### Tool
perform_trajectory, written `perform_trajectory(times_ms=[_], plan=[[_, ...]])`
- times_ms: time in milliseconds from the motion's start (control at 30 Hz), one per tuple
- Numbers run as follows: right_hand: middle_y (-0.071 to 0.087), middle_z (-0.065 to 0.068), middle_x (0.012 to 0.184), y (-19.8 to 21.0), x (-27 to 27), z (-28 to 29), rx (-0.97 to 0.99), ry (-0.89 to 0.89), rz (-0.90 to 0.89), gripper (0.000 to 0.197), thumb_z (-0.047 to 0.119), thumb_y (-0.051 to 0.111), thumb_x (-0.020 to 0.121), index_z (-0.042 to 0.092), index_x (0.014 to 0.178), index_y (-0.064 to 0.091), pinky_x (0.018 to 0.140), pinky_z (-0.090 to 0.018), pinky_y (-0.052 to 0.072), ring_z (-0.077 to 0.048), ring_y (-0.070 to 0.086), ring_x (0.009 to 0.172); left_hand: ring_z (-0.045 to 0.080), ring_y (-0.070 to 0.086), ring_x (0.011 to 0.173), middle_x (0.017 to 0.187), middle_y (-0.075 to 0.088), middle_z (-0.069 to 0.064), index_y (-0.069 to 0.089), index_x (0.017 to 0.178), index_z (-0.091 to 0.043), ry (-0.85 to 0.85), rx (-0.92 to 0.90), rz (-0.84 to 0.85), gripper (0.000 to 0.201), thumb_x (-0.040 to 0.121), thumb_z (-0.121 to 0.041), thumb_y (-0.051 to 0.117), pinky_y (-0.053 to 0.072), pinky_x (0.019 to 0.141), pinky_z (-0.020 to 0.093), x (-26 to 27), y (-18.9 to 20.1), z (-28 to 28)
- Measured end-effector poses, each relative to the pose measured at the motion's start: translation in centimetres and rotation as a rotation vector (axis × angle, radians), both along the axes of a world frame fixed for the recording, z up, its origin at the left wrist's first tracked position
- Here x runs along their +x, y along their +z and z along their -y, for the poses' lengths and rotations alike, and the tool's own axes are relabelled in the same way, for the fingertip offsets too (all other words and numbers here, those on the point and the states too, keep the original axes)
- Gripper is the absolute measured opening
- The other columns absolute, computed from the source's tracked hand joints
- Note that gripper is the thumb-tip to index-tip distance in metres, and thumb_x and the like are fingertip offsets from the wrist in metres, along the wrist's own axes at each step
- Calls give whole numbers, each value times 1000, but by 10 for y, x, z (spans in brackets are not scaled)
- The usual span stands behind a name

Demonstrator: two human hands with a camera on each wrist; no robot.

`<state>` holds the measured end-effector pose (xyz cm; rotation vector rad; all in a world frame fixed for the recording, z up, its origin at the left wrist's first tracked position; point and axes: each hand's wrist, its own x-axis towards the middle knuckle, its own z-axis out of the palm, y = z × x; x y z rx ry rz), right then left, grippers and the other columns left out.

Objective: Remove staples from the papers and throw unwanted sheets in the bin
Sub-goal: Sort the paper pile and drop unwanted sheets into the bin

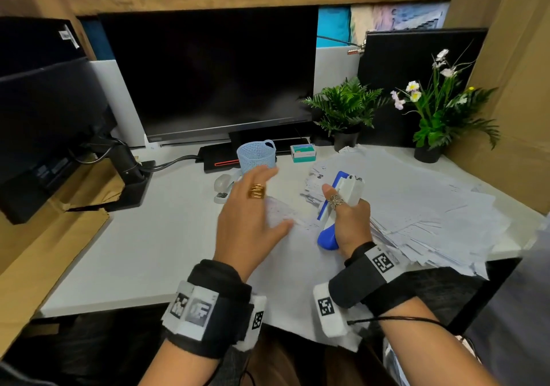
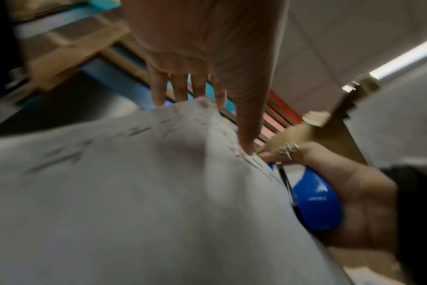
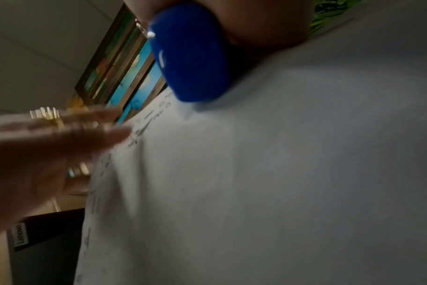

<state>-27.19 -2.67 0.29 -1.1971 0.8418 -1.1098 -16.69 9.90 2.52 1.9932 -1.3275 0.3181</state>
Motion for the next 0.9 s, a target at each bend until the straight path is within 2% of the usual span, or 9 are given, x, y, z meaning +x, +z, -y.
perform_trajectory(times_ms=[33, 67, 167, 333, 433, 567, 667, 767, 900], plan=[[59, -2, 71, -1, 1, -2, -2, 9, 9, 15, 20, 67, 85, 19, 74, 56, 62, -26, 50, -18, 58, 68, 12, 43, 122, 130, 50, -7, 48, 130, -28, -24, 84, 148, 71, 69, -58, 70, 18, 113, 39, -5, 3, 3], [62, -3, 73, -2, 2, -3, -3, 20, 20, 13, 20, 67, 84, 19, 75, 58, 64, -30, 52, -21, 62, 70, 14, 40, 126, 131, 51, -7, 50, 130, -26, -33, 211, 290, 77, 68, -72, 57, 0, 114, 50, -12, 6, 7], [62, -2, 69, -4, 1, -6, -63, 27, 28, 14, 21, 66, 85, 17, 73, 59, 56, -24, 51, -16, 62, 64, 14, 44, 121, 115, 61, -6, 60, 120, -24, -28, 607, 397, 82, 69, -82, 30, -18, 102, 65, -22, 6, 22], [68, -19, 82, -11, -1, -8, -109, 36, 86, 45, 58, 60, 76, 13, 80, 64, 73, -42, 52, -35, 65, 78, 13, 47, 113, 99, 61, -6, 55, 98, -18, -181, 678, 130, 58, 78, -72, 46, -11, 108, 61, -25, -6, 29], [69, -11, 82, -15, 2, -8, -137, 34, 59, 66, 73, 52, 65, 12, 87, 64, 77, -42, 53, -28, 66, 80, 13, 49, 101, 83, 53, -7, 45, 83, -21, -121, 647, 183, 48, 84, -69, 40, -4, 112, 57, -33, -19, 28], [59, 6, 59, -17, 3, -6, -141, 26, 36, 39, 55, 59, 83, 19, 68, 55, 58, -30, 47, -16, 59, 61, 13, 51, 104, 92, 64, -2, 64, 97, -17, -100, 457, 170, 39, 87, -52, 50, 4, 114, 36, -39, -32, 27], [52, 5, 56, -18, 5, -3, -166, 11, -15, 33, 36, 54, 92, 19, 64, 51, 57, -27, 42, -14, 53, 57, 13, 52, 103, 92, 65, -1, 64, 100, -15, -135, 409, 119, 47, 85, -58, 50, 7, 110, 30, -36, -33, 31], [57, -7, 67, -20, 4, 9, -106, 106, -109, 45, 47, 56, 88, 5, 73, 57, 65, -35, 46, -23, 56, 66, 18, 55, 99, 91, 62, -1, 59, 96, -13, -186, 555, 71, 48, 83, -59, 56, 24, 104, 31, -23, -30, 36], [53, -4, 64, -17, -4, 25, 57, 241, -252, 47, 57, 47, 87, 13, 76, 53, 53, -22, 41, -17, 53, 58, 21, 55, 111, 115, 65, 2, 63, 117, -17, -231, 573, -67, 43, 81, -42, 67, 37, 99, 31, -6, -33, 39]])
